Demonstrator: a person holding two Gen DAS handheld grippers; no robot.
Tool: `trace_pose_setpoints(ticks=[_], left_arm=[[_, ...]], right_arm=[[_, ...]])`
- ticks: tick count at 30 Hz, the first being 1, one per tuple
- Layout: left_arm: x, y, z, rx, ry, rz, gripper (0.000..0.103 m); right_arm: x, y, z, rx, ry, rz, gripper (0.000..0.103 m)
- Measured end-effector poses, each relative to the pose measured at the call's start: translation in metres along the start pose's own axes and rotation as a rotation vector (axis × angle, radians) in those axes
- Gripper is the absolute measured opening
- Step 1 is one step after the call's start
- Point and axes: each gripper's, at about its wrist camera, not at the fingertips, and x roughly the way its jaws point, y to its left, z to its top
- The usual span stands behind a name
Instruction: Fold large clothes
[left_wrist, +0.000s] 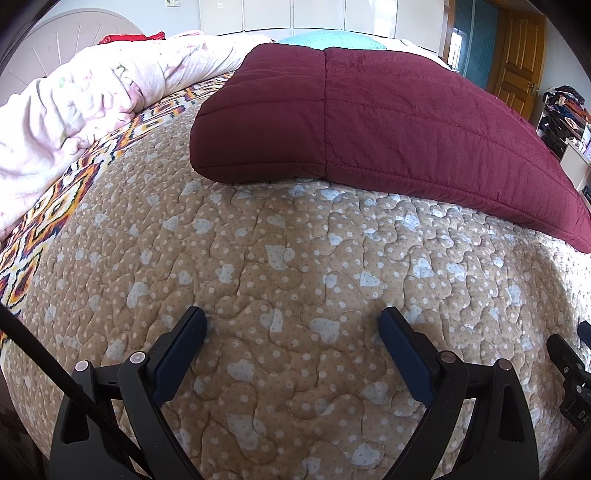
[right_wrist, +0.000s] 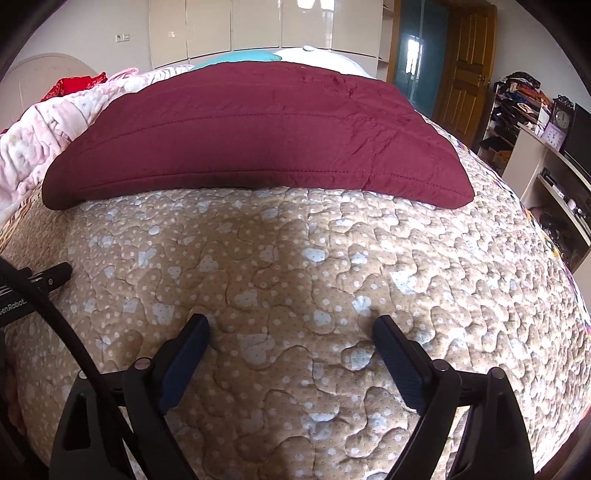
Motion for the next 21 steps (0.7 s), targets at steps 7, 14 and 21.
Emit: trace_pose_setpoints(ticks=[7,14,21], left_arm=[[0.000,-0.007,-0.001,0.024,0.000,0.044,0.096],[-0.003,-0.008,0.001,0.005,0.025,0.020,0.096],[-0.025,0.001,0.006,-0.025,0.032,-0.040,0.094]], right_arm=[[0.006,0.001,0.001,0.001,0.001,-0.012,0.098],[0.011,0.003,0.008,-0.003,0.038,-0.001,0.100],[0.007,-0.010,0.032,-0.050,0.084,0.010,0.099]])
